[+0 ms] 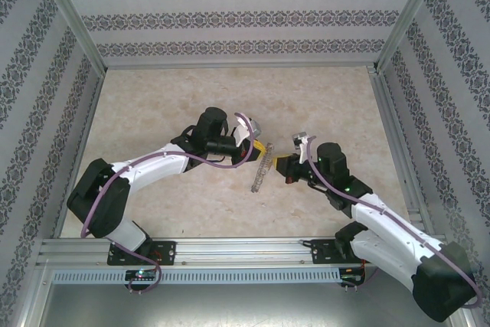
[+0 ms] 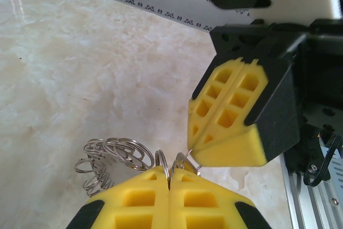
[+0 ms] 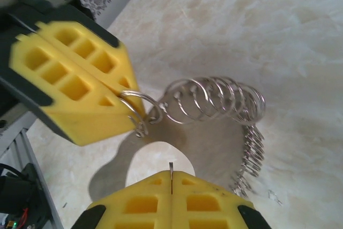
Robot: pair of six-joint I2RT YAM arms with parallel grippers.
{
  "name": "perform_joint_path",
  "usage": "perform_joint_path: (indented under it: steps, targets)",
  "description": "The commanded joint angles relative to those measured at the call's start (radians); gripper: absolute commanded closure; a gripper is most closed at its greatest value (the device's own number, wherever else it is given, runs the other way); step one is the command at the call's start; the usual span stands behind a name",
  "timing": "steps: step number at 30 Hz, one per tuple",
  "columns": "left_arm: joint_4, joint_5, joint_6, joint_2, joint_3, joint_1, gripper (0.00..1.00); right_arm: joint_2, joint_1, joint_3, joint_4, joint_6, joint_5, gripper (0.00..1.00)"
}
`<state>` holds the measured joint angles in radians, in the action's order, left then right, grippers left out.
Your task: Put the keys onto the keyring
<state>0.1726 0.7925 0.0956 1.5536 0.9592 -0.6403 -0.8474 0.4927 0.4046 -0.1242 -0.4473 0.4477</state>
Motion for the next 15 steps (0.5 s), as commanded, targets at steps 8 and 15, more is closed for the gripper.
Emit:
perform_joint_path:
  steps: [8,15]
  targets:
    - [-0.045,0.118,0.040,-0.024,0.042,-0.004,1.00,0.034,-0.009,0.069,-0.003,0.023,0.074,1.00]
    - [-0.086,0.144,0.064,-0.025,0.059,-0.003,1.00,0.007,-0.009,0.094,0.003,0.042,0.098,1.00]
